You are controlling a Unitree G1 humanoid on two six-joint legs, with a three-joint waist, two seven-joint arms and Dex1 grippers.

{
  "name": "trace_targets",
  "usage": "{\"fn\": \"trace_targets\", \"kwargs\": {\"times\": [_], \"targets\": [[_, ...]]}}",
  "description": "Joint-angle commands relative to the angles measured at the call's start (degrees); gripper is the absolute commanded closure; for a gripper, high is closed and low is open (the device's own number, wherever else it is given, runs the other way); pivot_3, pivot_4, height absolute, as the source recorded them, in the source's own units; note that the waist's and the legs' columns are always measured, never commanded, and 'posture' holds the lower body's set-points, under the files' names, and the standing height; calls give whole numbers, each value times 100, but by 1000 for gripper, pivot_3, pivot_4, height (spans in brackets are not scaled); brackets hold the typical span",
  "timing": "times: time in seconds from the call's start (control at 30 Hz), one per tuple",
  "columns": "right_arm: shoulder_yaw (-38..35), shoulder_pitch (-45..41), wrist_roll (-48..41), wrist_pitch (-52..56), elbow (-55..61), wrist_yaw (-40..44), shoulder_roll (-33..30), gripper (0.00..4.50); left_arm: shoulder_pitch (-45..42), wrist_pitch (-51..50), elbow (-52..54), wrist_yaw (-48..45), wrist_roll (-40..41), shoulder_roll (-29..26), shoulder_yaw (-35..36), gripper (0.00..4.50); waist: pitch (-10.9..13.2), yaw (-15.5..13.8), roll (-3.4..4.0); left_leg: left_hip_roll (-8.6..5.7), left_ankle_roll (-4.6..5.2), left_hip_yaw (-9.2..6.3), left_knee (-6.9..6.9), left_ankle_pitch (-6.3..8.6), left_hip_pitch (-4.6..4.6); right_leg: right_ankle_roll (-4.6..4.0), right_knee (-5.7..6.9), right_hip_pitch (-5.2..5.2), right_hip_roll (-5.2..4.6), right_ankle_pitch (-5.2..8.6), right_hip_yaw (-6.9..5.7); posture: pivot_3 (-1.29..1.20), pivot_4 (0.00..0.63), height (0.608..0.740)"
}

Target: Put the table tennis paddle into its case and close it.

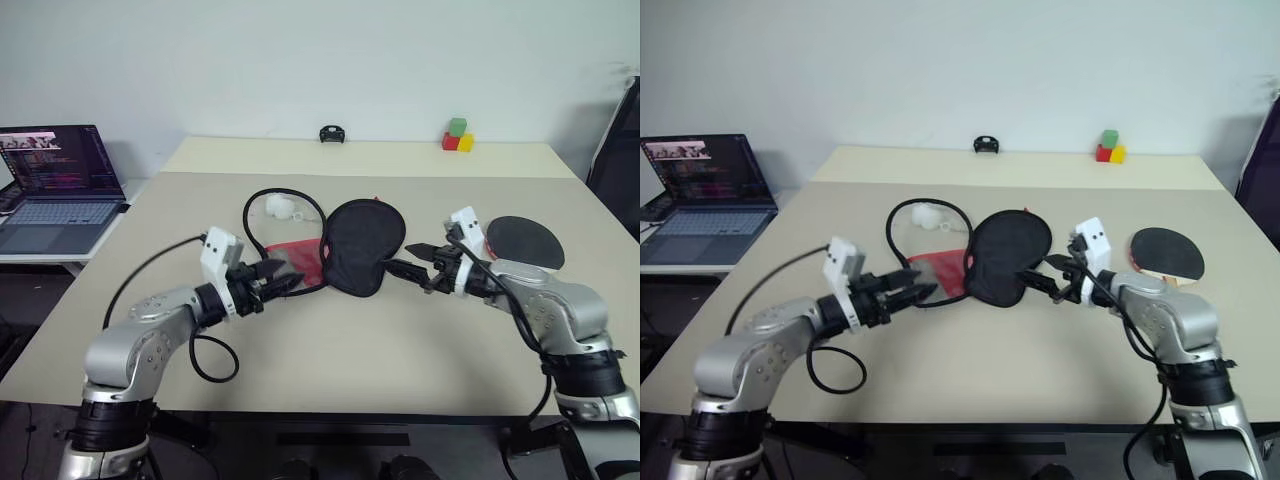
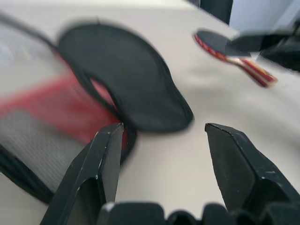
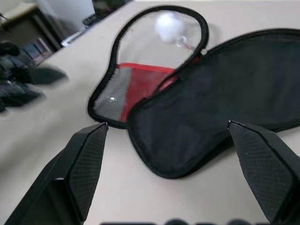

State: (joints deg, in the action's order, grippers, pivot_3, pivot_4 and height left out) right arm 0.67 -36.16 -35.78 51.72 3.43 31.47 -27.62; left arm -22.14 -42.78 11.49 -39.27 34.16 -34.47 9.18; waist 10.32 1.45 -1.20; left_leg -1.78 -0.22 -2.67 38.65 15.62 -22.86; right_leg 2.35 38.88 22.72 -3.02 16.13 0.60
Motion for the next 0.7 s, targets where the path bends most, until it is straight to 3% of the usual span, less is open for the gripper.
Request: {"fn": "trace_targets", "kwargs": {"times": [0.03,0.4,0.7], "targets": [[132,-479,511,-218,-671,-377,338,0,-445,794,-527,112,-523,-229,250,1484,0,11,0,0,0,1,-1,0,1,0,2,2,1,0,1,0,150,740],[120,-1233,1596,-1044,-2799,-903,1152,0,-864,1427,-1282,-125,-863,-399,240,1484,0,25,0,-2,-8,23,-7,-5,-29,0,7,54,0,0,22,0,150,740],[-35,-1555,1716,-1187,-3420,-930,1706,0,-902,1525,-1397,-133,-928,-302,236,1484,0,39,0,-1,-8,24,-25,-5,-25,-1,8,59,0,0,24,0,150,740]]}}
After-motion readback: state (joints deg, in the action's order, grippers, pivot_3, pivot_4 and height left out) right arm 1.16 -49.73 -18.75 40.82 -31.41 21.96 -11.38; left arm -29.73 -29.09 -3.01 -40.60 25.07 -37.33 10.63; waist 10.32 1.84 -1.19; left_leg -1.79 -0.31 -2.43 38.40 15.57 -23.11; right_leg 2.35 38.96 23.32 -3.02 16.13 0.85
